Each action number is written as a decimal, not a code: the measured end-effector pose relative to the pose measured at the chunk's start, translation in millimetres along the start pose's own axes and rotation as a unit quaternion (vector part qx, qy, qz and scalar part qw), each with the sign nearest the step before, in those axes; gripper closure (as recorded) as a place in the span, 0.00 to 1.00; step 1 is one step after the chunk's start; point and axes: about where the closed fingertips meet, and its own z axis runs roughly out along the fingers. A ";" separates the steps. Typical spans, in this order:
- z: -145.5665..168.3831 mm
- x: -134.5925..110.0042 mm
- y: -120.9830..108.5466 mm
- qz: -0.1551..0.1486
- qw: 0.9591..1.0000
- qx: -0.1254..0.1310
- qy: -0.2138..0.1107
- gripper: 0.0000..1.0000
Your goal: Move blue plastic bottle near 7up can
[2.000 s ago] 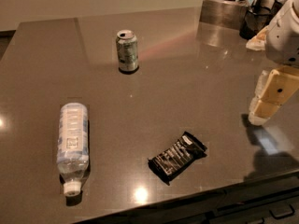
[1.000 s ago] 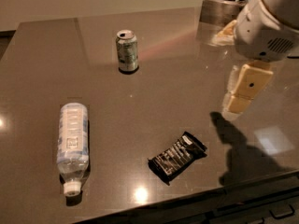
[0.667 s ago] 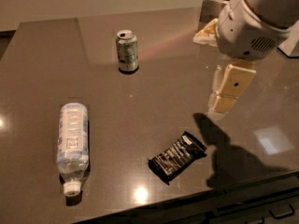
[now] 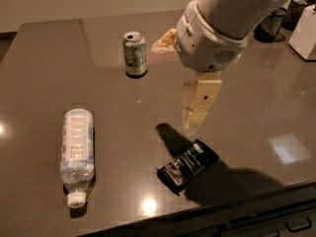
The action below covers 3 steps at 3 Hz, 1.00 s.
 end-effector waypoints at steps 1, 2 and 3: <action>29.4 -43.2 -4.7 -0.091 0.995 -0.021 -0.015 0.00; 49.9 -67.4 -6.3 -0.147 0.988 -0.037 -0.017 0.00; 69.8 -86.3 -5.1 -0.202 0.978 -0.053 -0.020 0.00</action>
Offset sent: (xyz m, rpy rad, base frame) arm -0.0099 0.1098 -0.0375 -0.0755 -0.0453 0.4205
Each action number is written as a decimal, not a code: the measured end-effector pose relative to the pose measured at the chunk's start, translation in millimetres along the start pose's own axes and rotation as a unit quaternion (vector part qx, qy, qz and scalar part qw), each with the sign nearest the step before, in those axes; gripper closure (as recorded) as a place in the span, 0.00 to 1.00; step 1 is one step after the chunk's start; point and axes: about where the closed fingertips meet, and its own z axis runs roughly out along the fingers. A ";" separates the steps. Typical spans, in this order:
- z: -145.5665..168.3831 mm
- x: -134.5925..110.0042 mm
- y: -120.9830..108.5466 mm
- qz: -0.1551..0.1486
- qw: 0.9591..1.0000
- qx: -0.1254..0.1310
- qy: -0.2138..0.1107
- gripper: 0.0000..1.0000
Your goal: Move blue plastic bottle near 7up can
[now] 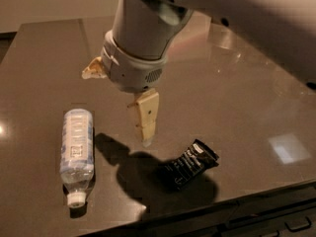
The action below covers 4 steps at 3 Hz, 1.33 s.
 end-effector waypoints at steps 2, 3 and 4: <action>38.9 -29.7 -8.8 -0.123 0.991 -0.043 0.004 0.00; 56.5 -39.8 -7.6 -0.172 0.983 -0.068 0.010 0.00; 76.0 -49.1 -5.3 -0.214 0.972 -0.097 0.014 0.00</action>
Offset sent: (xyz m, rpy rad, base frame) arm -0.0137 0.0600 -0.0484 -0.1424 -0.0500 0.3859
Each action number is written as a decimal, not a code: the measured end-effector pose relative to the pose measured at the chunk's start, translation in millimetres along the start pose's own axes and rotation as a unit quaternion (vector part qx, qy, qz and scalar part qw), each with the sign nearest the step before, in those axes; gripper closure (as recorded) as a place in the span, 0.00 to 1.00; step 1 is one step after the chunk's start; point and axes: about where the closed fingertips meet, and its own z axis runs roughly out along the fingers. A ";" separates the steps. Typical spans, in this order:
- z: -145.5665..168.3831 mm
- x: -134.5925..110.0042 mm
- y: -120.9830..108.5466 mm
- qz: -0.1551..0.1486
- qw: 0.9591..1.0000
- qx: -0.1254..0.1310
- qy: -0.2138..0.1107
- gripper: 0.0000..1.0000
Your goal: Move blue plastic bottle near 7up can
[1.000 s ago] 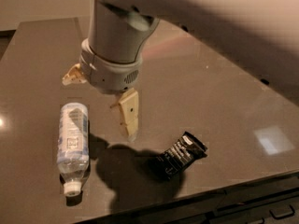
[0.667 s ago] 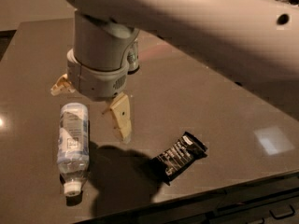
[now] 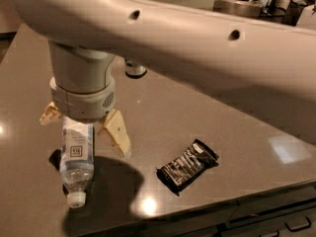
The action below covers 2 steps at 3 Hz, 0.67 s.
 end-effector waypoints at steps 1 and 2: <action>10.9 -7.4 -5.0 -0.022 1.000 -0.017 -0.003 0.00; 27.5 -11.6 -10.2 -0.043 0.998 -0.045 0.002 0.02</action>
Offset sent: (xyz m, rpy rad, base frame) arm -0.0083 0.0241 -0.0383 -0.1297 0.0247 0.1235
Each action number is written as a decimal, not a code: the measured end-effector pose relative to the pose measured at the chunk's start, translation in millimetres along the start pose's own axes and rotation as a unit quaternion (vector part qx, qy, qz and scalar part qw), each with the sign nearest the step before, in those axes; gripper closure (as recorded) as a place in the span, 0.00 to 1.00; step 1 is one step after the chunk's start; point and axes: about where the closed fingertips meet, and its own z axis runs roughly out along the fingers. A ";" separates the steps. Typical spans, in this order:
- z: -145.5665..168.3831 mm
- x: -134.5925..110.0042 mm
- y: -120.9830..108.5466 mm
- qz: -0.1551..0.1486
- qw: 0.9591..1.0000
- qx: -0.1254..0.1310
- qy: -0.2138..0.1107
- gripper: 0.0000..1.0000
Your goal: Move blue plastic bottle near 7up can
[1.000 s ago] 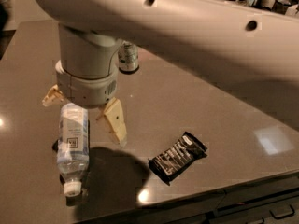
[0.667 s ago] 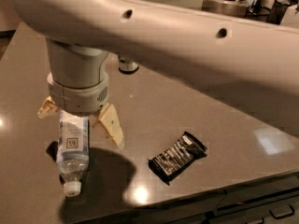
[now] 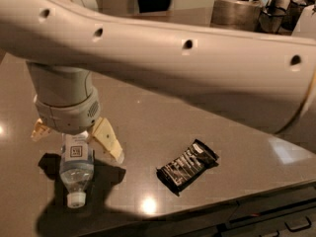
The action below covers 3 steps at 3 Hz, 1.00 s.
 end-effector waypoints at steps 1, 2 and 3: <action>8.1 -0.6 -2.1 -0.009 1.000 -0.017 0.001 0.23; 10.7 12.7 -6.3 0.009 0.999 -0.035 0.001 0.56; 5.2 30.5 -11.7 0.036 0.999 -0.035 0.003 0.78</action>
Offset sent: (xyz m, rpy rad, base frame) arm 0.0160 0.0014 -0.0137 -0.1124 0.0412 -0.0164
